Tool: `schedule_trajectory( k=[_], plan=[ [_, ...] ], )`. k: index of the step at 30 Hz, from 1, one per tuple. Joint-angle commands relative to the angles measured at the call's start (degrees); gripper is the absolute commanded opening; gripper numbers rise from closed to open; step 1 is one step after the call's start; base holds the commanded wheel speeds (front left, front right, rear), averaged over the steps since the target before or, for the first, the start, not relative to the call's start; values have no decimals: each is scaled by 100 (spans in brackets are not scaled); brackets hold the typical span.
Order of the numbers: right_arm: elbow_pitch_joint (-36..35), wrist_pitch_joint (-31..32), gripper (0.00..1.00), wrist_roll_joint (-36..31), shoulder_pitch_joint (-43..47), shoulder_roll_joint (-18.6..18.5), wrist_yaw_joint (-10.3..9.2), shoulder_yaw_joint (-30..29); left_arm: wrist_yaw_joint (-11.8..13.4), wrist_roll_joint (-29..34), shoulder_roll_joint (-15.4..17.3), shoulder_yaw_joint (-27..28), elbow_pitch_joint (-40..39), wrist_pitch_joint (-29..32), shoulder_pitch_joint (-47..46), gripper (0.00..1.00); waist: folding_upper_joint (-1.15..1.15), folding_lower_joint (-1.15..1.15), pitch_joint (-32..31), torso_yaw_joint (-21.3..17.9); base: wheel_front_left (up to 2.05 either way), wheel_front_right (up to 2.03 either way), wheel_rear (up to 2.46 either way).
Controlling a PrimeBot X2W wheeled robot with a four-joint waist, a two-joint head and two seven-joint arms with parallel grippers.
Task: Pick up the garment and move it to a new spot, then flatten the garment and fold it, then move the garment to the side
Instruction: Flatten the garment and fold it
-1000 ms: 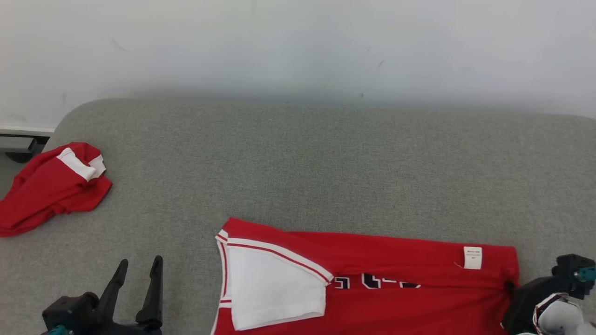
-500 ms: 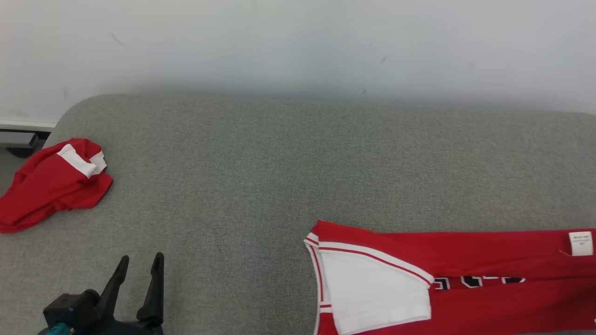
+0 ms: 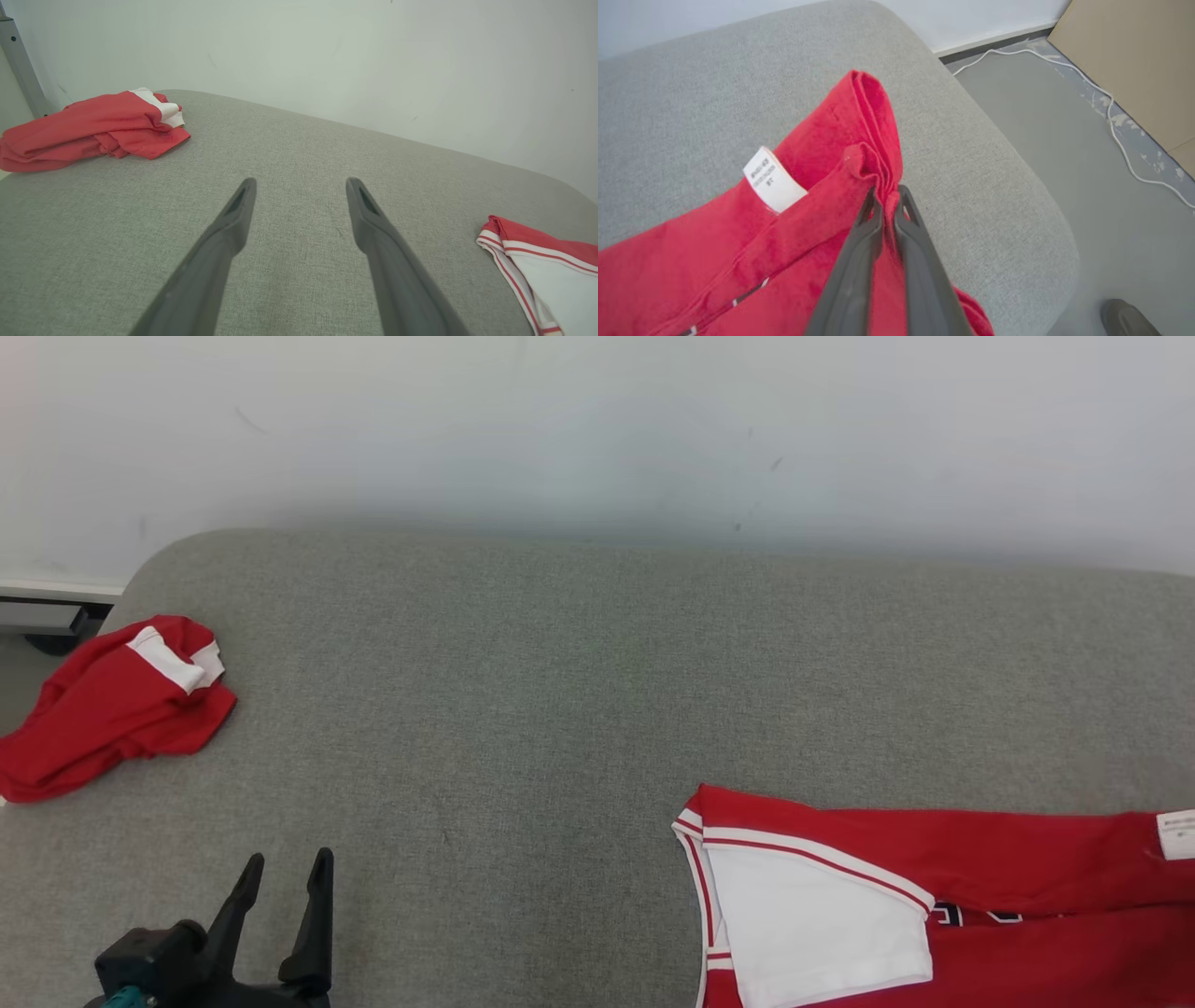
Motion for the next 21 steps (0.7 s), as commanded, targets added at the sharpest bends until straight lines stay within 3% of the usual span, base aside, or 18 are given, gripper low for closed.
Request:
schedule_trajectory(
  k=[1, 12, 21],
  plan=[
    [1, 180, 0, 227, 204, -27, -12, 227, -17, -11, 19, -17, 29, -8, -46, 100, -1, -1, -39, 17, 0, 0, 0],
    [-1010, 1185, 0, 2143, 1170, -29, -10, 2531, -23, -40, 48, -67, 78, -12, 19, 100, -1, -1, -154, -39, 0, 0, 0],
    [-1703, 1425, 0, 3045, 1675, -28, -9, 4037, -42, -63, 36, -111, 124, -26, -35, 100, -1, -1, -181, 10, 0, 0, 0]
  ],
)
